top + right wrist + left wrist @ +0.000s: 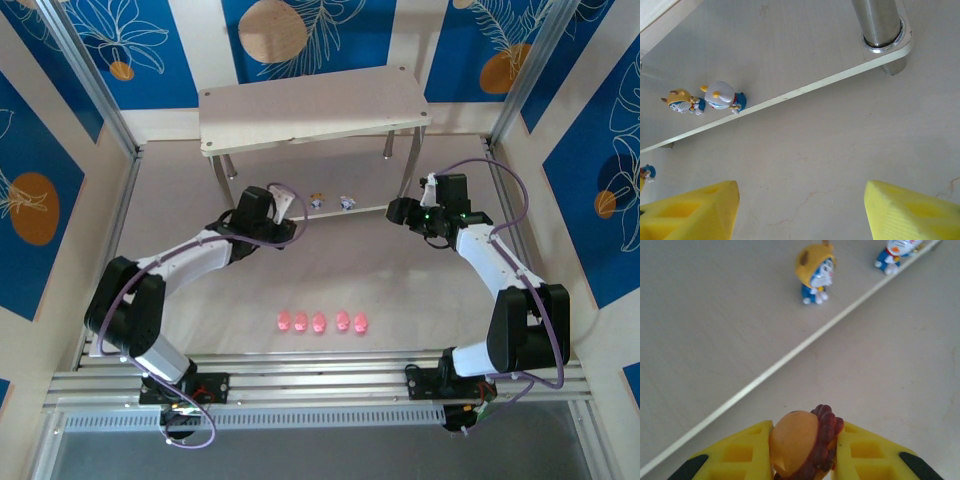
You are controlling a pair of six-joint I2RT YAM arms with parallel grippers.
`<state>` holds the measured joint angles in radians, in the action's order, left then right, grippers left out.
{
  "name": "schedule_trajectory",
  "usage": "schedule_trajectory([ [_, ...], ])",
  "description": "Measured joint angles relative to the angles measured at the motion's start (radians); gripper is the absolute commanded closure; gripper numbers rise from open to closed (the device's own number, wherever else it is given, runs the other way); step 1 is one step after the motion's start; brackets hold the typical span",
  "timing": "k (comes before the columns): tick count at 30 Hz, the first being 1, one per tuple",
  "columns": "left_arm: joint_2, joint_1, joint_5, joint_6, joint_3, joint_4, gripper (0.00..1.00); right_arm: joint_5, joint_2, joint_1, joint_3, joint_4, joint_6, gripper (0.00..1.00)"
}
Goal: Place and organize the plastic toys onto the shelf
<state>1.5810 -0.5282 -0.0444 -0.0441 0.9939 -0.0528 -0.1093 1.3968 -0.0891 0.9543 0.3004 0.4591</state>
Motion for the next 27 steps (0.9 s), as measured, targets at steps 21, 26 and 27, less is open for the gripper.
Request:
schedule_trajectory([
  [21,0.125,0.075,-0.030,0.000,0.069,0.179,0.80,0.000,0.001,-0.008,0.023,-0.001,0.002,0.32],
  [26,0.141,0.087,-0.085,0.001,0.069,0.225,0.79,0.000,0.004,-0.015,0.027,-0.001,0.004,0.32],
  [27,0.145,0.090,-0.097,0.001,0.069,0.233,0.79,0.000,0.006,-0.016,0.027,-0.002,0.004,0.32],
])
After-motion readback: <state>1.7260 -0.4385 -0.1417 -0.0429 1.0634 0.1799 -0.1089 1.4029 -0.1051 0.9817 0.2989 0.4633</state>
